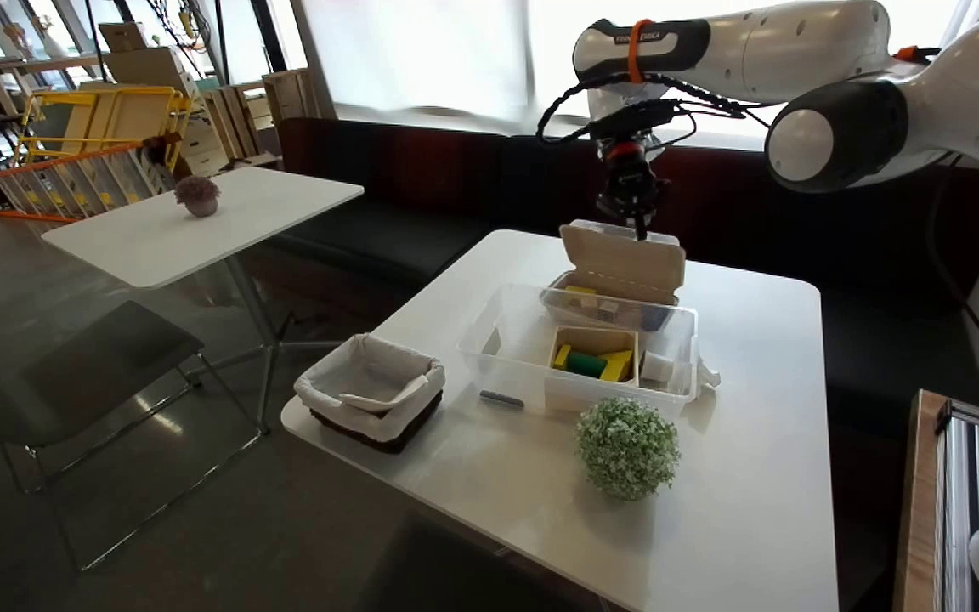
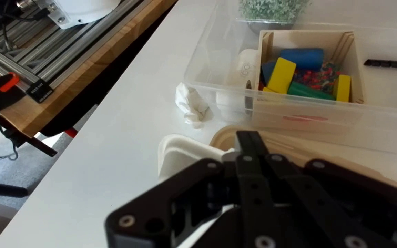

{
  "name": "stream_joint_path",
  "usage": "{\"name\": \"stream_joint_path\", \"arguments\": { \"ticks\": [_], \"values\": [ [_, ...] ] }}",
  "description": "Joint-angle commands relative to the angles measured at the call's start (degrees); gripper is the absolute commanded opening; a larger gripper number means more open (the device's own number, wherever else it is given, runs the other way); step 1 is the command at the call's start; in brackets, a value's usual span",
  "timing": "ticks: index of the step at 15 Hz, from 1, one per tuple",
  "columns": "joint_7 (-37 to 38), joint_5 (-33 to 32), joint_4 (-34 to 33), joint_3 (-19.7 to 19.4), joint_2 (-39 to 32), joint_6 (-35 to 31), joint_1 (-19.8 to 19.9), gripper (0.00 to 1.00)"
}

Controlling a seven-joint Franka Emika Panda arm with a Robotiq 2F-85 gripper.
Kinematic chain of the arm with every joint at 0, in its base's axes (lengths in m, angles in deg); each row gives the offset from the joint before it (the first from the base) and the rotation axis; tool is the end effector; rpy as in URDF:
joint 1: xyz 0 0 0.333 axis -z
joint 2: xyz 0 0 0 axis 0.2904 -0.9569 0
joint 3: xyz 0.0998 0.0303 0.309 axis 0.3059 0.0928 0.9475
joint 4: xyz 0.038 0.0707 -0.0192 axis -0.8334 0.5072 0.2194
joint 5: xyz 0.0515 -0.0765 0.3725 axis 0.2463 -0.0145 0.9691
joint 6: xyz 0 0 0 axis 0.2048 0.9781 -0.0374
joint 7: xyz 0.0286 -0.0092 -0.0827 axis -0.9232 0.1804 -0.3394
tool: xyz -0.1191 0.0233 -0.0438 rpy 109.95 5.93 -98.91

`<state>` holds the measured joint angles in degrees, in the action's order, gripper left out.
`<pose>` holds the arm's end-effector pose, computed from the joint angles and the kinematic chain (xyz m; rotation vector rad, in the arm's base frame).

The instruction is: Close the carton box

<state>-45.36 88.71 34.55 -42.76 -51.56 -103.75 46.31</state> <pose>0.6127 -0.2897 0.2548 -2.2750 1.2963 1.2397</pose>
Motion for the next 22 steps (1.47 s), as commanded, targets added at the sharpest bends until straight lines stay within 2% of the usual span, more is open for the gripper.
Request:
{"name": "stream_joint_path", "arguments": {
  "ticks": [1, 4, 9, 10, 11, 12, 13, 14, 15, 19, 20, 22],
  "values": [
    [-0.07, 0.13, 7.56, 2.23, 2.78, 0.0, 0.04, 0.0],
    [0.27, -0.68, 13.02, 4.28, 4.05, 0.0, 0.36, 0.0],
    [2.12, -1.21, 16.82, 6.49, 3.59, 0.0, 1.18, 0.0],
    [1.42, 2.38, 15.73, 1.66, 3.16, 0.0, -0.76, 0.0],
    [2.35, 2.96, 10.18, 0.14, 1.2, -0.37, -1.49, 0.0],
    [2.03, 1.86, 8.67, -1.36, 1.47, -3.74, -2.32, 0.0],
    [2.35, -0.99, 7.37, 0.42, 1.44, -4.65, -1.6, 0.26],
    [1.83, -1.67, 5.99, -0.38, 1.47, -6.24, -1.8, 0.27],
    [2.09, -1.6, 4.72, -0.45, 1.88, -7.86, -1.45, 0.32],
    [3.48, -0.81, 0.66, -1.36, 2.34, -16.82, -0.42, 0.62],
    [4.26, 0.41, -4.71, -2.32, -0.19, -17.51, -0.24, 0.69],
    [5.44, 0.39, -6.52, -2.17, -0.63, -22.7, 0.34, 0.84]
  ]
}}
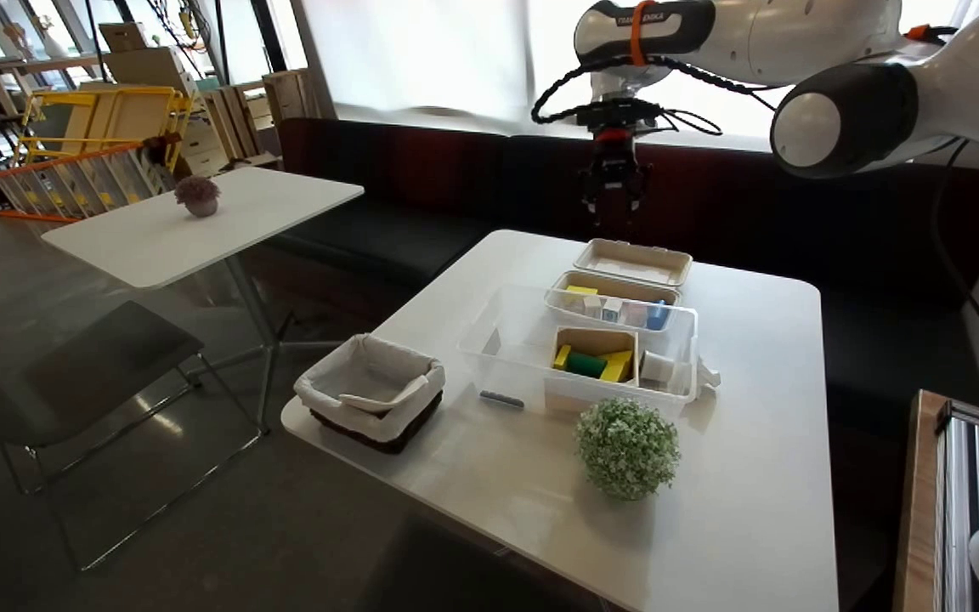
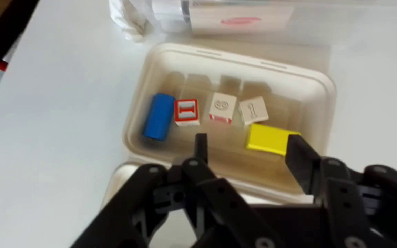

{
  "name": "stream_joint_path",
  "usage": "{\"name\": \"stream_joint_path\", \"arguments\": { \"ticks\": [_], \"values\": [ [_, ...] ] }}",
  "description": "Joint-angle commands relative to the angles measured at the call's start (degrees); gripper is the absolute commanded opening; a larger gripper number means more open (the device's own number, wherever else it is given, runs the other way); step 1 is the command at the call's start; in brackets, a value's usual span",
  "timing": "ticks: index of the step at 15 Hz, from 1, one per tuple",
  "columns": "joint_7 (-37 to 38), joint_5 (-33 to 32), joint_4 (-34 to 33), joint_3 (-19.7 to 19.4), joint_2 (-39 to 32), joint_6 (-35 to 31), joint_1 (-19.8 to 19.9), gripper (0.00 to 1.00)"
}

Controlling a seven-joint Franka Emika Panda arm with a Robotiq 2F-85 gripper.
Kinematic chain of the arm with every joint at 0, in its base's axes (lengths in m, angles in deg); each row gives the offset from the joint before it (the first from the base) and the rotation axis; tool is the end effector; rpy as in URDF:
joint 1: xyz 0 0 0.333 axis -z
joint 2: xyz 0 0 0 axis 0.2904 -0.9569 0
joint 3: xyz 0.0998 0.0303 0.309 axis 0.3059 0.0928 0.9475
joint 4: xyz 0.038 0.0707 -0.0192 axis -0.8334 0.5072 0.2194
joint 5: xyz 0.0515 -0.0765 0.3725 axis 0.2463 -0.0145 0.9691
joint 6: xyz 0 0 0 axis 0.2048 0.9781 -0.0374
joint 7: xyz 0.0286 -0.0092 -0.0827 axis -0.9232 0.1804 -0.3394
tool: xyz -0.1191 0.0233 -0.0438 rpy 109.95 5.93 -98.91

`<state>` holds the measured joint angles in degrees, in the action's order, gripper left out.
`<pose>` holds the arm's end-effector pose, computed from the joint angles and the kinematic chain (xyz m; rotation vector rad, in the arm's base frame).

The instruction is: Close the carton box

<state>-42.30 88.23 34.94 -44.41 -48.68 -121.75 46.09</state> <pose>0.6537 -0.3218 0.2814 -2.3557 1.5331 0.7667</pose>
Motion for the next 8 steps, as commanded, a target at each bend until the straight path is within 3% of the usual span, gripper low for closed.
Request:
{"name": "stream_joint_path", "arguments": {
  "ticks": [1, 2, 4, 5, 8],
  "values": [
    [3.01, 0.57, -7.67, -0.48, -3.75, -7.5, 0.75, 0.91],
    [2.56, -0.03, -2.31, -0.61, -0.72, -13.01, 0.75, 0.99],
    [2.86, -0.29, -2.6, -0.7, -1.33, -20.86, 1.43, 1.0],
    [1.58, -0.49, -0.34, -0.14, 0.54, -16.86, 1.06, 0.96],
    [1.72, -0.5, -0.2, -0.19, 0.36, -20.7, 1.6, 1.0]
  ]
}}
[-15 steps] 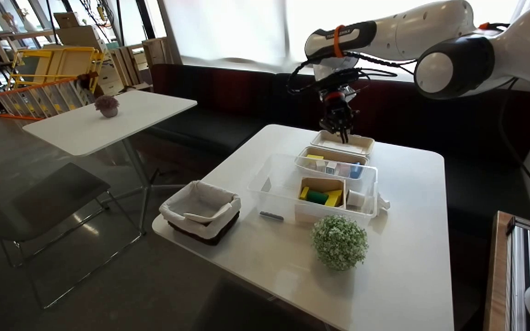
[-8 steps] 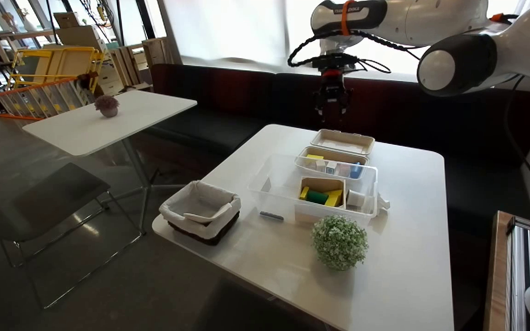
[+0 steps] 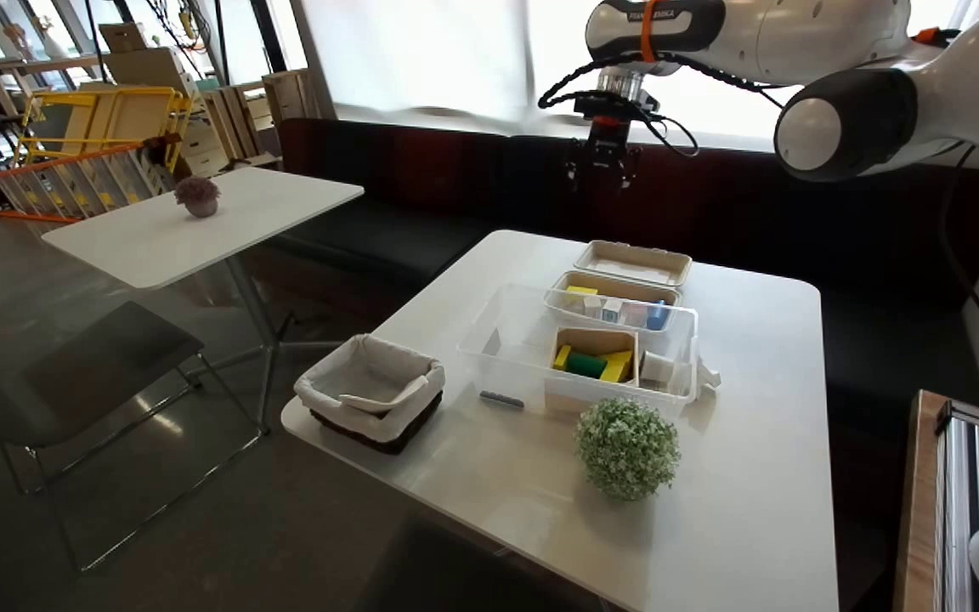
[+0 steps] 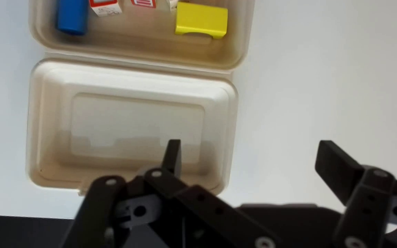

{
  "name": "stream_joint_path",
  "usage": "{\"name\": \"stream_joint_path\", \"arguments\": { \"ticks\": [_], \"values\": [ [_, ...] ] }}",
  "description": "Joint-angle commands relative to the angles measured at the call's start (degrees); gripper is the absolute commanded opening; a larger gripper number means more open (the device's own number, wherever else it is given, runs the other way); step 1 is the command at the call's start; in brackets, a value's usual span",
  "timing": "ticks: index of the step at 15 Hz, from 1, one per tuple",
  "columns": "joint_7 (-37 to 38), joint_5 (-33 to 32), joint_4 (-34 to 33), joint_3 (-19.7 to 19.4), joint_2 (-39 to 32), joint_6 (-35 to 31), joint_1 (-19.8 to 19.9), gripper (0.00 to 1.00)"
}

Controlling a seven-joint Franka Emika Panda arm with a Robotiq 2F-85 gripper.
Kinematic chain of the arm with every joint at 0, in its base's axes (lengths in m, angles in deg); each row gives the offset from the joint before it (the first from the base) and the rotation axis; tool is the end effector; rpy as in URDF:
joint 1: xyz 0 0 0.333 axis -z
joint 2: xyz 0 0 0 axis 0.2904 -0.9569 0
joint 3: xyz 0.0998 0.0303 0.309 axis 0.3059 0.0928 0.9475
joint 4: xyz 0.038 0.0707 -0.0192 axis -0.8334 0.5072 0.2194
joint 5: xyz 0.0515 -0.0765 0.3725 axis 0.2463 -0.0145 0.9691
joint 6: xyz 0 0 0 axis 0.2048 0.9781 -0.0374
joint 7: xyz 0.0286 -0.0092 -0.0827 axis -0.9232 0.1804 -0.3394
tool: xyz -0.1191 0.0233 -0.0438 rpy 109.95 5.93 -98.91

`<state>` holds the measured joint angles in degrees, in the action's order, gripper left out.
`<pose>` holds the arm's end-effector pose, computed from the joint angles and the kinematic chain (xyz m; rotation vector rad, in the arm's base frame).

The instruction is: Close the carton box

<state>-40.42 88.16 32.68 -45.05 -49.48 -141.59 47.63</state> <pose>0.6873 -0.3749 0.3009 -2.3257 1.7017 0.2345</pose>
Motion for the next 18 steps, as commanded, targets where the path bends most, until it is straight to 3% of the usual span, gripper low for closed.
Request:
{"name": "stream_joint_path", "arguments": {
  "ticks": [1, 4, 8, 18],
  "values": [
    [-0.13, -0.43, 2.06, 0.44, 1.17, -0.89, 0.12, 1.0],
    [1.46, -0.45, 2.07, 0.13, 0.87, -1.74, 0.13, 1.0],
    [3.01, -1.71, -0.89, -1.38, -2.57, -6.36, 0.85, 1.0],
    [2.61, -5.71, -0.96, -3.51, -8.54, -17.01, 1.86, 1.0]
  ]
}}
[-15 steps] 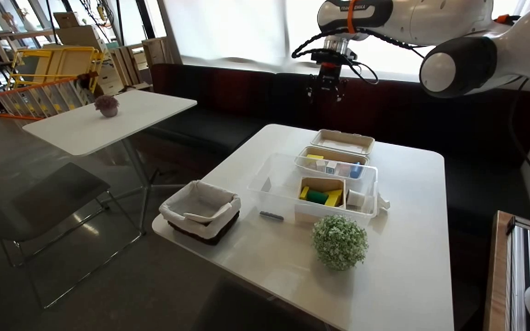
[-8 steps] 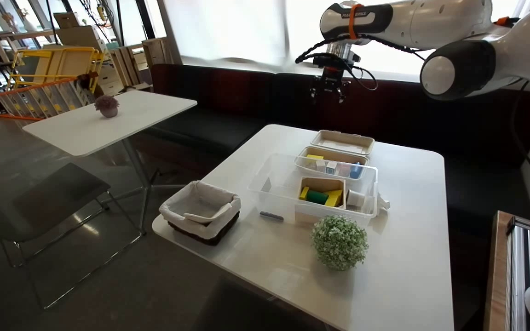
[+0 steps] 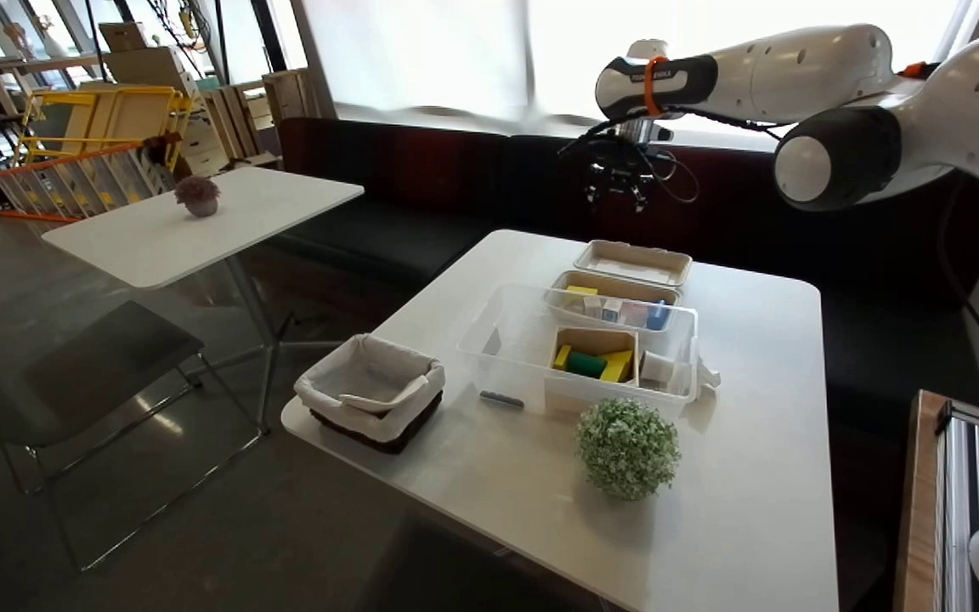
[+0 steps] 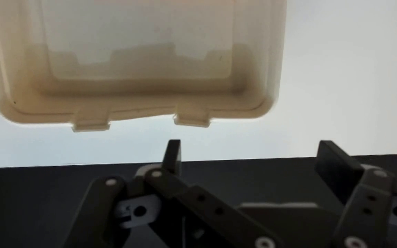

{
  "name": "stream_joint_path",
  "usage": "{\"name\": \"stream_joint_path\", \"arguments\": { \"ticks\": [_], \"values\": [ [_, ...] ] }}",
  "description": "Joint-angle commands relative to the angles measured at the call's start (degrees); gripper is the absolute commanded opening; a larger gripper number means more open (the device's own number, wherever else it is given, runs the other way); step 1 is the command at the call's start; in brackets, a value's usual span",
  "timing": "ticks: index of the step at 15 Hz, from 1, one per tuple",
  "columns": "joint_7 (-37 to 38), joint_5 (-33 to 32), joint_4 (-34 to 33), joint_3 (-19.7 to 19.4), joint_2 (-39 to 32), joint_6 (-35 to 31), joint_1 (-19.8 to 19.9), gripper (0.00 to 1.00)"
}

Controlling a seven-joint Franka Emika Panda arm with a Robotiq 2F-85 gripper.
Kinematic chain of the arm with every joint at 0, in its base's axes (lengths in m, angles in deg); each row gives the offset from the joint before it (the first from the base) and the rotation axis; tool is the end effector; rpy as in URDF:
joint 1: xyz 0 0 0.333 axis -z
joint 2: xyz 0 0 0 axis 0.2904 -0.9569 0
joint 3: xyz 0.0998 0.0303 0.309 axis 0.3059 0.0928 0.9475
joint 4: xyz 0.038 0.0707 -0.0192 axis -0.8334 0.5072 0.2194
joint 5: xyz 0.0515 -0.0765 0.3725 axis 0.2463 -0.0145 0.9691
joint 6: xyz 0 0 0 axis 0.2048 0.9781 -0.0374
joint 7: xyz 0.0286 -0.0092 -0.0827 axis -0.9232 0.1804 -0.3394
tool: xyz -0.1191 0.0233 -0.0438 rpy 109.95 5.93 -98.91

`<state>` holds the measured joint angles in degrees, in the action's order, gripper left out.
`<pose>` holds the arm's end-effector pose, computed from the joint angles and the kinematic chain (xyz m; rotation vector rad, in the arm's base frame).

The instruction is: Close the carton box

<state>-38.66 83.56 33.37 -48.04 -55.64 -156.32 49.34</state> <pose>0.6801 -0.4363 0.2269 -2.3312 1.9106 0.0171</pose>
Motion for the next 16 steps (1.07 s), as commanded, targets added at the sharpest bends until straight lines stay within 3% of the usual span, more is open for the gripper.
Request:
{"name": "stream_joint_path", "arguments": {
  "ticks": [1, 3, 12, 16],
  "values": [
    [0.87, -1.51, -1.66, -0.82, -2.9, -3.15, 0.17, 1.0],
    [0.6, -1.78, -1.52, -0.84, -3.67, -3.76, 0.39, 0.74],
    [0.35, -3.3, -1.31, -1.81, -5.47, -4.59, 0.77, 0.04],
    [-0.03, -4.01, -1.06, -2.26, -5.72, -3.51, 0.98, 0.0]
  ]
}}
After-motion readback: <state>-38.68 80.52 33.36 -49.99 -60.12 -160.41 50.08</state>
